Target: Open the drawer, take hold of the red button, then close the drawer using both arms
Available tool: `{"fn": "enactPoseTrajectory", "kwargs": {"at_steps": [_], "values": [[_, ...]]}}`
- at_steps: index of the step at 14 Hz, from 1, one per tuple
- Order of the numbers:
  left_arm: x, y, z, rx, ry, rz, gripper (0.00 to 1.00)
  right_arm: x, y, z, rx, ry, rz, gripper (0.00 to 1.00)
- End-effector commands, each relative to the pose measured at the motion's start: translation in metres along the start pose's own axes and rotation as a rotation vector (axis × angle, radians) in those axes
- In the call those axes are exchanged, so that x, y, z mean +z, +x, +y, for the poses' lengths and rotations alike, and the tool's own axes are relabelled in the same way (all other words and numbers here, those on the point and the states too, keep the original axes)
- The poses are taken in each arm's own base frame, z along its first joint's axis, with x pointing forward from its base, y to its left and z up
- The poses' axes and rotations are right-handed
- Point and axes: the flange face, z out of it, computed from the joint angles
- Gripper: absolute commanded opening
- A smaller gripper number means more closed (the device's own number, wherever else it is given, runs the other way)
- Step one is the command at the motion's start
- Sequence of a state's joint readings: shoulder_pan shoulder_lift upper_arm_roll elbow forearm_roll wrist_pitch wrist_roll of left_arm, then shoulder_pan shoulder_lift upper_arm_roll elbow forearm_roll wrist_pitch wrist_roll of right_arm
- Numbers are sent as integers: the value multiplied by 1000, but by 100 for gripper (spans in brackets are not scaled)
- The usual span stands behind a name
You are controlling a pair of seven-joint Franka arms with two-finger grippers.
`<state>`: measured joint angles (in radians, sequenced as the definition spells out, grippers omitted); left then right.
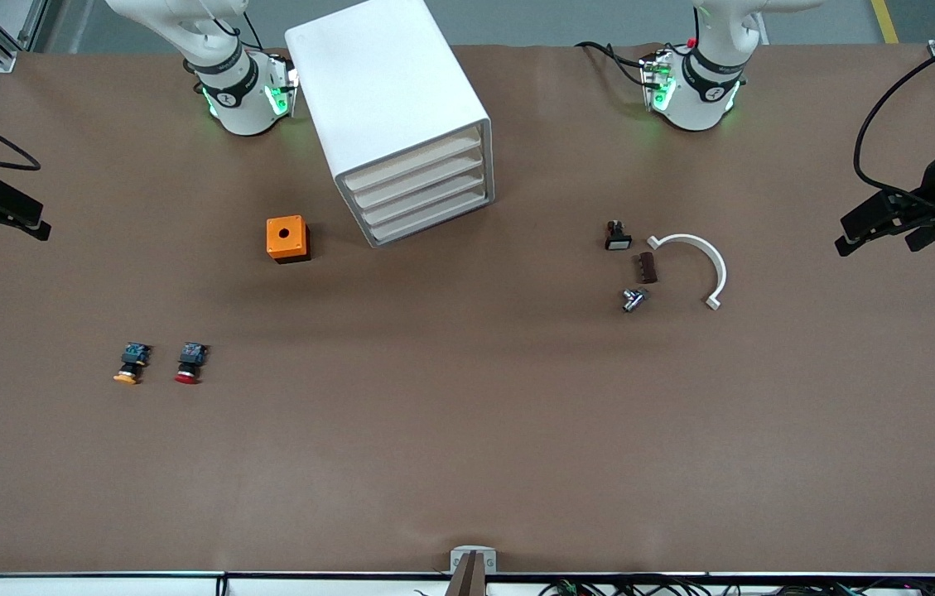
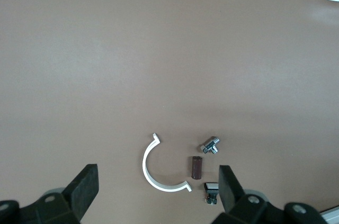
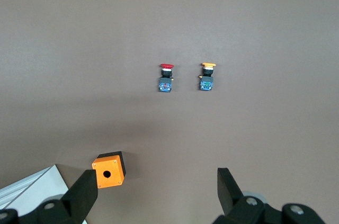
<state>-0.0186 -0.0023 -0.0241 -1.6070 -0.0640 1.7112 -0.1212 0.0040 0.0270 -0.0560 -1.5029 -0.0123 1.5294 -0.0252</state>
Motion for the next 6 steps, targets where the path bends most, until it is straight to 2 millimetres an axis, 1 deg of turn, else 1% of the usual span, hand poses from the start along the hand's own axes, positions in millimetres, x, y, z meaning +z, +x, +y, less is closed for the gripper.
{"fn": "enactPoseTrajectory", "kwargs": {"at_steps": [1,2,4,6], "values": [[-8,0,3,11,18,1,100,1,-16,2,9,25,-14,100],[-8,0,3,11,17,3,100,-1,-21,1,9,38,-2,100],[-9,0,3,8,16,6,100,-3,-21,0,4,38,10,100],[-9,0,3,-5,18,4,100,-2,-21,4,15,44,9,100]]}}
